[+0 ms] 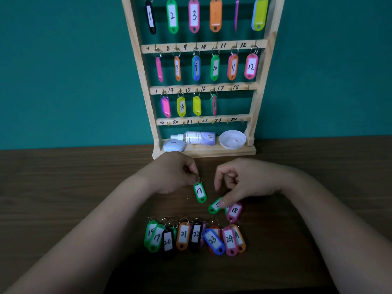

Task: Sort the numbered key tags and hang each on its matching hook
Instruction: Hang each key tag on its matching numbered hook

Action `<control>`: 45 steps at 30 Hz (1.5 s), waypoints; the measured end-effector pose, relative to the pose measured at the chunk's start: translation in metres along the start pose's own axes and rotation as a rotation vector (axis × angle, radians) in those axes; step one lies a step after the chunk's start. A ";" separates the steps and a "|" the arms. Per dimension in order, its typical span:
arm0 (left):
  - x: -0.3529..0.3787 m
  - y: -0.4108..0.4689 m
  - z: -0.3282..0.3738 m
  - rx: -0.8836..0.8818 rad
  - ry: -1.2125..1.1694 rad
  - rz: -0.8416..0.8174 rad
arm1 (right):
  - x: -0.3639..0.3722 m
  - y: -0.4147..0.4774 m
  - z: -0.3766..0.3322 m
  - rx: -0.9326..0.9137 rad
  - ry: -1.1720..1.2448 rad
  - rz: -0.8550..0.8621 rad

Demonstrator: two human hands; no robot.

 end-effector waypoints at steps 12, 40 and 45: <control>0.000 0.000 0.000 0.014 0.005 0.007 | 0.002 0.003 0.001 -0.004 -0.065 0.032; -0.021 -0.013 0.015 0.116 -0.144 0.164 | -0.040 -0.003 0.004 -0.078 0.033 0.518; -0.030 -0.017 0.023 0.163 -0.176 0.260 | -0.080 -0.018 -0.010 -0.117 0.039 0.817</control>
Point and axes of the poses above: each hand's wrist, its own y-axis towards the middle knuckle, its own x-axis out of the palm, z = x × y, the point moved 7 cm from there along y, towards the middle knuckle, and after that the axes turned 2 degrees about -z, right-handed, at the moved point
